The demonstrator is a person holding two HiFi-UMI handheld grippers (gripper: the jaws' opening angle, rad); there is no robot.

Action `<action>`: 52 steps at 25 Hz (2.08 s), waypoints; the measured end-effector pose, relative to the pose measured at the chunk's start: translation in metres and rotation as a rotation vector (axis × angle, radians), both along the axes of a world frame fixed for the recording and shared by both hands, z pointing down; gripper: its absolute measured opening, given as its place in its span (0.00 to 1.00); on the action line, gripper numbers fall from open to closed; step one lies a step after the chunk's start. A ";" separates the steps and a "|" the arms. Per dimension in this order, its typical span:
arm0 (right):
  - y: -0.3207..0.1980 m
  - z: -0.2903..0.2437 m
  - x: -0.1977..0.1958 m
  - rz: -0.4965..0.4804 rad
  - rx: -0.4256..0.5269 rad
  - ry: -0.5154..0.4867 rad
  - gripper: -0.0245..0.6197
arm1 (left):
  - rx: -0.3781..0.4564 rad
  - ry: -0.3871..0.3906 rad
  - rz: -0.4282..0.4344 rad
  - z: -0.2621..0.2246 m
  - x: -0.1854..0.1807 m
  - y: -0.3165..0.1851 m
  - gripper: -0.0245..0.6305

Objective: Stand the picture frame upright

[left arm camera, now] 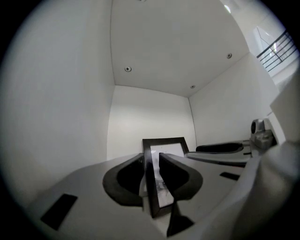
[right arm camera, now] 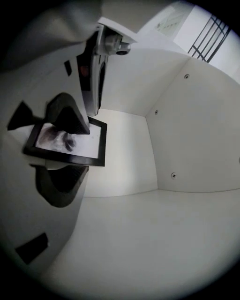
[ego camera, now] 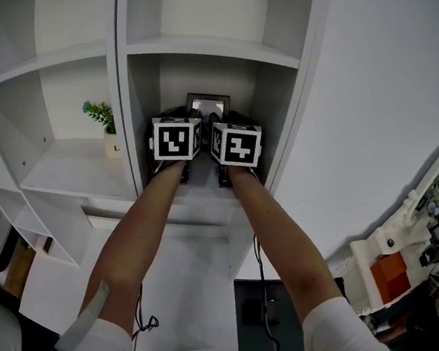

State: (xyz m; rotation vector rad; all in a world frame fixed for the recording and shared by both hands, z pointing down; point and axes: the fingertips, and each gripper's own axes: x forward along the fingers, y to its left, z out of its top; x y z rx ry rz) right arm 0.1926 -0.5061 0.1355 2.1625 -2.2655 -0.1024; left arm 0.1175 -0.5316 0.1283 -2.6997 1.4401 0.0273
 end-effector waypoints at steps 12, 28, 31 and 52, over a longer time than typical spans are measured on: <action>0.064 -0.015 -0.035 -0.092 0.111 0.097 0.13 | 0.118 -0.006 0.068 -0.015 0.001 0.074 0.17; 0.190 -0.022 -0.077 -0.259 0.269 0.037 0.05 | 0.249 0.062 0.180 0.006 -0.067 0.203 0.07; 0.211 -0.017 -0.079 -0.273 0.278 0.037 0.05 | 0.270 0.074 0.188 0.008 -0.086 0.222 0.07; 0.329 0.073 -0.005 -0.146 0.246 -0.034 0.05 | 0.251 0.173 0.072 0.087 -0.213 0.290 0.06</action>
